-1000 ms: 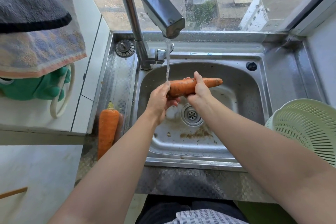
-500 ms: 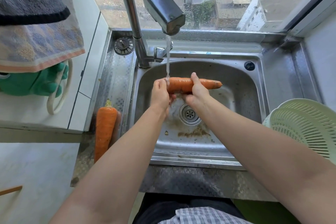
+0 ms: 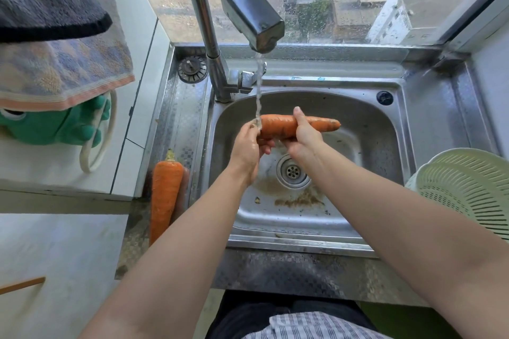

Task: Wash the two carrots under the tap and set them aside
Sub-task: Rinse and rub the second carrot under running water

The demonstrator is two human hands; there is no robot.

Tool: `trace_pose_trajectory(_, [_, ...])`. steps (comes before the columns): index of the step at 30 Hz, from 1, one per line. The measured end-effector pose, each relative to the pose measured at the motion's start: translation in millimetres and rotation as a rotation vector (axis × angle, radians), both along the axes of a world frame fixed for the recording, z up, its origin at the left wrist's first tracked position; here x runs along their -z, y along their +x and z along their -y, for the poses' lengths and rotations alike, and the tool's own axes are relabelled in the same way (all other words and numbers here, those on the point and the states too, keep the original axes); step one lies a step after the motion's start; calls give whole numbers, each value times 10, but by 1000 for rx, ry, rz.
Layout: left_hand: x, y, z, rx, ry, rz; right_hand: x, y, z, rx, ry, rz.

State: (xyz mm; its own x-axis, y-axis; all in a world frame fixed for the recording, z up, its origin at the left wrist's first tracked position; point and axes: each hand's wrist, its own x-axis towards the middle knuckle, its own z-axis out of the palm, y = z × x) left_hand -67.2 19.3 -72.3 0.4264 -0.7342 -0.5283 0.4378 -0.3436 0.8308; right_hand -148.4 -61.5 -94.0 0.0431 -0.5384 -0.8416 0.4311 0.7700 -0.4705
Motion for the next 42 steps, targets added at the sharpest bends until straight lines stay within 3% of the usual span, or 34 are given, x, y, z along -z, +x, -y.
trace_pose_trajectory(4, [-40,-36,77,-110,46,85,-72,55,-59,0,-2,32])
trace_pose_trajectory(9, [-1,-18,131,-56,217,244,-68,-46,-99,-74,-1,-50])
trace_pose_trajectory(13, [25,50,96,-45,336,31,-57,-83,-102,-209,-98,-123])
trace_pose_trajectory(18, [-21,79,32,81,217,-118,-83,-18,-76,-182,-174,-92])
trace_pose_trajectory(21, [-15,141,3,79,224,-56,-88,89,-138,-227,-210,11])
trace_pose_trajectory(26, [-5,358,-184,188,511,54,-102,158,-238,-258,-207,239])
trace_pose_trajectory(28, [-11,360,-236,197,484,82,-122,244,-265,-212,-166,258])
trace_pose_trajectory(33, [40,344,-254,122,242,348,-128,364,-275,-184,-165,215])
trace_pose_trajectory(36, [7,394,-218,59,396,314,-174,311,-327,-348,-252,254])
trace_pose_trajectory(39, [-23,369,-221,165,445,290,-152,353,-359,-286,-245,136])
trace_pose_trajectory(42, [24,262,-254,229,263,395,-116,391,-326,-220,-169,-112])
